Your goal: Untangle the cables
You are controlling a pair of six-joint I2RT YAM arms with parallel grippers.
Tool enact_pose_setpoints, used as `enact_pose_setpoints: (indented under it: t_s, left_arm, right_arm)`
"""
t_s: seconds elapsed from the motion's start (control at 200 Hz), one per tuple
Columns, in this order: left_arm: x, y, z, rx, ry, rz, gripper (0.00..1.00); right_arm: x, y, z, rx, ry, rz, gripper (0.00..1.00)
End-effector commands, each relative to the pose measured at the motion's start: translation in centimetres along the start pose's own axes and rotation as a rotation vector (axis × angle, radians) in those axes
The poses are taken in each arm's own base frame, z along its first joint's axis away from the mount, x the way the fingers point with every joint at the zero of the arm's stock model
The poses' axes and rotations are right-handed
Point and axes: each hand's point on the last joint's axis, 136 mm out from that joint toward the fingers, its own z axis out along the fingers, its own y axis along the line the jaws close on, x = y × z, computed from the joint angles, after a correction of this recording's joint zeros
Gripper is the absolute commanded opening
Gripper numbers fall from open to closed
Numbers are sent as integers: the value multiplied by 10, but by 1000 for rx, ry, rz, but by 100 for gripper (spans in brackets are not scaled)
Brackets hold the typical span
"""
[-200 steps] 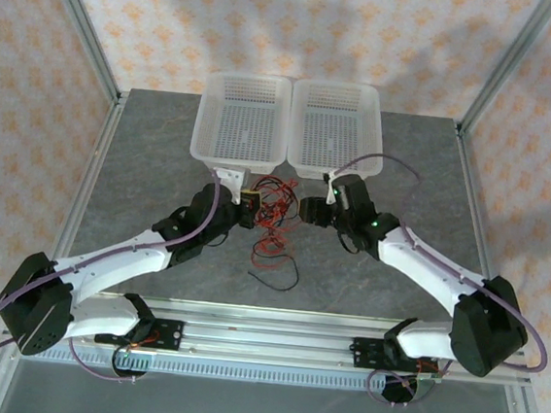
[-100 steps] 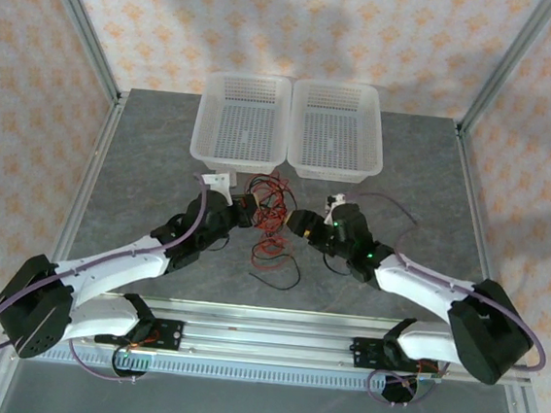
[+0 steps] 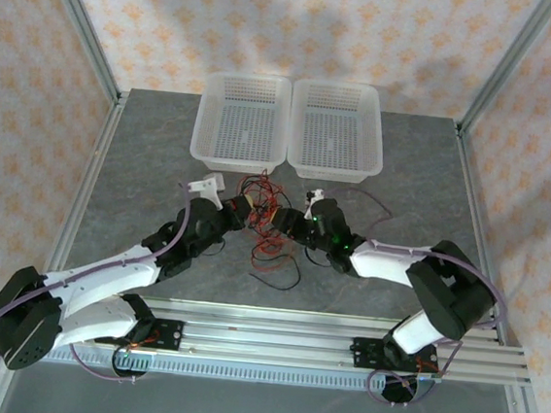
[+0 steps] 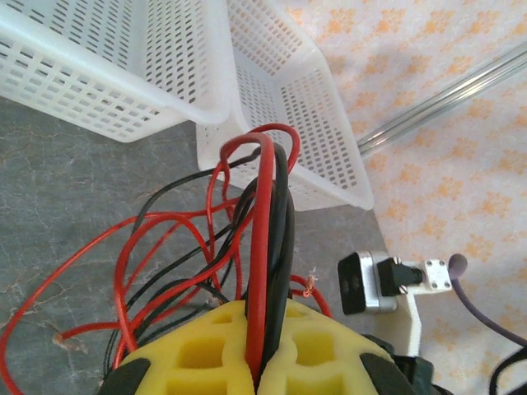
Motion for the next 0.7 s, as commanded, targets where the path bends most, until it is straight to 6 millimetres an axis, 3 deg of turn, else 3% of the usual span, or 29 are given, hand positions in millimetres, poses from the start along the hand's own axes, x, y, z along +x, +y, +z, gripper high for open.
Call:
enact_pose_setpoints:
  t_s: [0.0,0.045,0.11,0.26,0.39,0.546,0.691]
  left_arm:
    - [-16,-12,-10,62,-59,-64,0]
    - [-16,-9,-14,53,-63,-70,0]
    - [-16,-1,-18,29,-73,-76,0]
    - [-10,40,-28,-124,-94,-58,0]
    - [0,76,-37,-239,-104,-44,26]
    - [12,103,-43,-318,-92,-44,56]
    - [15,112,-46,-351,-90,-46,65]
  right_arm:
    - [-23,8,8,19,-85,-69,19]
    - [-25,5,9,47,-92,-85,9]
    - [-28,-3,9,106,-98,-120,2]
    - [-42,-21,-4,288,-109,-299,0]
    - [-55,-31,-18,456,-67,-529,0]
    - [-65,-47,-31,635,17,-719,0]
    - [-65,-58,-35,707,67,-773,0]
